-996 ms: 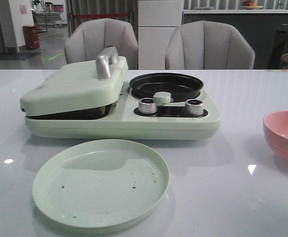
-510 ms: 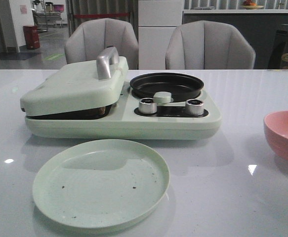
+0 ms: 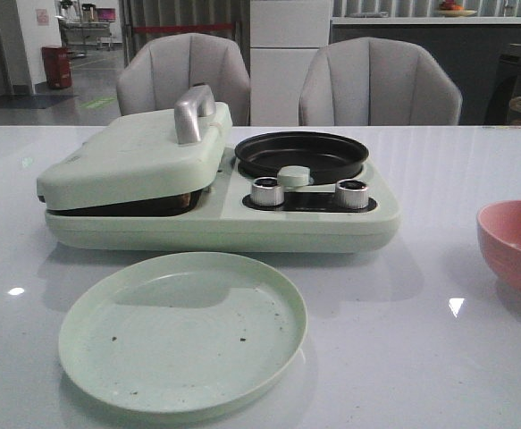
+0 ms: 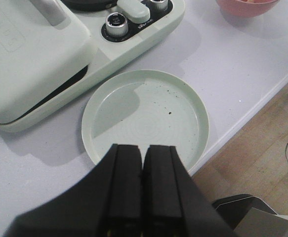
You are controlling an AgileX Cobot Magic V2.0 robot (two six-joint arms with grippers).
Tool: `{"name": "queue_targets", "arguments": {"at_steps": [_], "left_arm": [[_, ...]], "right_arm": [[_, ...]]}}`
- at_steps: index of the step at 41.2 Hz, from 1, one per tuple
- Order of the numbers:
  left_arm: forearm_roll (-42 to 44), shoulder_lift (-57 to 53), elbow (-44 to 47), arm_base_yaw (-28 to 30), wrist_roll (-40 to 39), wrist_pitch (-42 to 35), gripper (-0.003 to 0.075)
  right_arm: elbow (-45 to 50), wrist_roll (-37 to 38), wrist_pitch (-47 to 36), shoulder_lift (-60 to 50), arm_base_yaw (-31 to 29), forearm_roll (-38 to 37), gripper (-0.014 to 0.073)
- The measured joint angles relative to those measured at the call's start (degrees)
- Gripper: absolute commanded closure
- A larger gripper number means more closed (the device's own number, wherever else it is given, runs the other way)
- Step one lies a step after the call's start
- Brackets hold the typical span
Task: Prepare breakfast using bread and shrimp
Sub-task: 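Grasp the rim of the pink bowl with the right gripper, then lift the pink bowl over the frying pan and tip the shrimp in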
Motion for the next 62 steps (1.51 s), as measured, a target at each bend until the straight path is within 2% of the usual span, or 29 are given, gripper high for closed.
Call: {"name": "queue_targets", "arguments": {"at_steps": [5,18,21,28,34,36,43,50,55,62], "left_arm": [[0.0,0.0,0.0,0.0,0.0,0.0,0.0621],[0.0,0.0,0.0,0.0,0.0,0.0,0.0621],[0.0,0.0,0.0,0.0,0.0,0.0,0.0621],[0.0,0.0,0.0,0.0,0.0,0.0,0.0621],[0.0,0.0,0.0,0.0,0.0,0.0,0.0621],[0.0,0.0,0.0,0.0,0.0,0.0,0.0621],[0.0,0.0,0.0,0.0,0.0,0.0,0.0621],[0.0,0.0,0.0,0.0,0.0,0.0,0.0621],[0.0,0.0,0.0,0.0,0.0,0.0,0.0621],[0.0,0.0,0.0,0.0,0.0,0.0,0.0621]], "right_arm": [[-2.5,-1.7,-2.2,6.3,-1.7,1.4,0.0122],[-7.6,-3.6,-5.4,19.7,-1.7,3.8,0.0130],[-8.2,-3.8,-5.6,21.6,-1.7,4.2,0.0190],[-8.8,-5.1,-5.7,23.7,-1.7,5.8,0.0432],[-8.9,-5.2,-5.9,23.7,-1.7,6.3,0.0559],[-9.1,-5.2,-5.9,23.7,-1.7,6.4,0.0579],[-9.4,-6.1,-6.3,21.2,-0.2,5.5,0.0570],[-15.0,-6.8,-5.9,17.0,6.3,0.4,0.0569],[-21.1,-5.4,-5.2,16.3,13.7,-6.0,0.0569],[-29.4,6.5,-4.0,17.5,25.4,-23.4,0.0569]]}}
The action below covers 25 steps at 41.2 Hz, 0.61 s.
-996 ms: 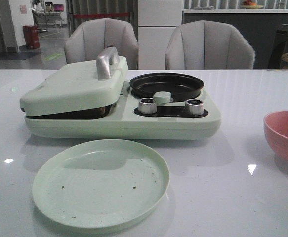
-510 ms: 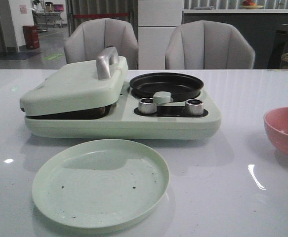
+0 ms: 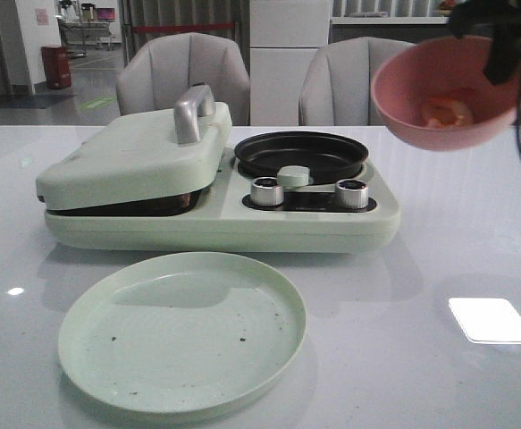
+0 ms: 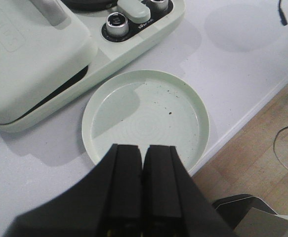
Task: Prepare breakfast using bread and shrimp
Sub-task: 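Lift the pink bowl over the frying pan and tip the shrimp in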
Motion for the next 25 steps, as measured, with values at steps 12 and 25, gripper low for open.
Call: {"name": "queue_targets", "arguments": {"at_steps": [12,25], "left_arm": [[0.0,0.0,0.0,0.0,0.0,0.0,0.0621],[0.0,0.0,0.0,0.0,0.0,0.0,0.0621]], "right_arm": [[-10.2,20.3,7.3,9.0,15.3,-36.4,0.0569],[-16.3,25.0,10.1,17.8,22.1,-52.6,0.0569]]}}
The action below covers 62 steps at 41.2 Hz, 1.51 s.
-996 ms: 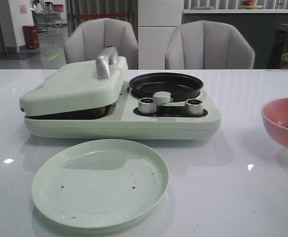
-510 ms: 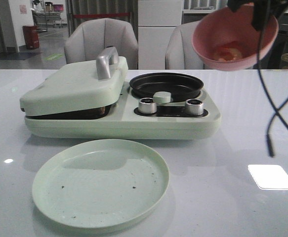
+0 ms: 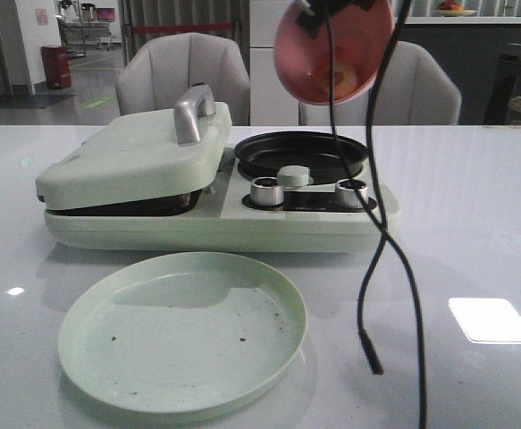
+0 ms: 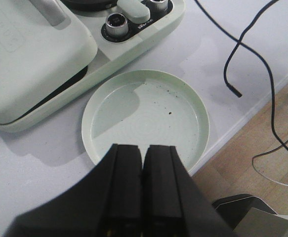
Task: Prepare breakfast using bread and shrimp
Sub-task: 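Lift the pink bowl over the frying pan and tip the shrimp in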
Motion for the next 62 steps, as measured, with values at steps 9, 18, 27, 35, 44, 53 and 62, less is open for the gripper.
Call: {"name": "queue_targets", "arguments": {"at_steps": [9,18,27,35,44,53,62], "left_arm": [[0.0,0.0,0.0,0.0,0.0,0.0,0.0621],[0.0,0.0,0.0,0.0,0.0,0.0,0.0621],[0.0,0.0,0.0,0.0,0.0,0.0,0.0621],[0.0,0.0,0.0,0.0,0.0,-0.3,0.0621],[0.0,0.0,0.0,0.0,0.0,-1.5,0.0621],[0.0,0.0,0.0,0.0,0.0,-1.8,0.0621],[0.0,0.0,0.0,0.0,0.0,-1.9,0.0621]], "right_arm": [[-1.6,0.0,0.1,3.5,2.6,-7.5,0.0569],[-1.6,0.0,2.6,5.3,3.5,-12.9,0.0569],[-1.7,0.1,6.0,5.4,3.5,-18.1,0.0569],[-3.0,0.1,7.1,5.4,3.5,-21.3,0.0569],[-8.2,-0.3,8.1,5.4,3.5,-21.5,0.0569],[-11.7,-4.1,9.3,5.4,3.5,-21.7,0.0569],[-12.3,-4.7,13.1,9.3,3.5,-21.8,0.0569]]}}
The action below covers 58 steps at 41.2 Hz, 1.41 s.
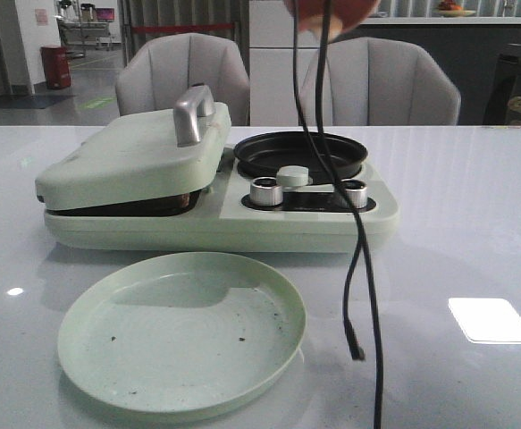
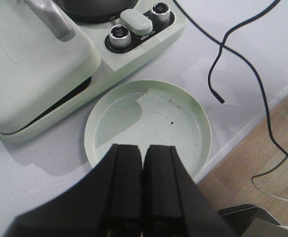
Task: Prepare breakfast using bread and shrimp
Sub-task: 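Lift the pink bowl over the frying pan and tip the shrimp in, then carry the empty pink bowl back and set it on the table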
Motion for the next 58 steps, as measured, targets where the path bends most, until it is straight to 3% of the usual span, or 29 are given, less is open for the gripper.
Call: {"name": "queue_targets", "arguments": {"at_steps": [12,27,41,50,58], "left_arm": [[0.0,0.0,0.0,0.0,0.0,0.0,0.0621],[0.0,0.0,0.0,0.0,0.0,0.0,0.0621],[0.0,0.0,0.0,0.0,0.0,-0.9,0.0621],[0.0,0.0,0.0,0.0,0.0,-0.9,0.0621],[0.0,0.0,0.0,0.0,0.0,-0.9,0.0621]], "right_arm": [[0.2,-2.0,1.2,11.0,0.1,0.7,0.0569],[0.2,-2.1,1.4,5.8,0.2,0.3,0.0569],[0.0,4.6,3.0,-4.7,-0.1,3.3,0.0569],[-0.1,3.4,3.1,0.8,-0.3,5.2,0.0569],[0.1,1.3,1.7,5.8,-0.5,2.6,0.0569]]}}
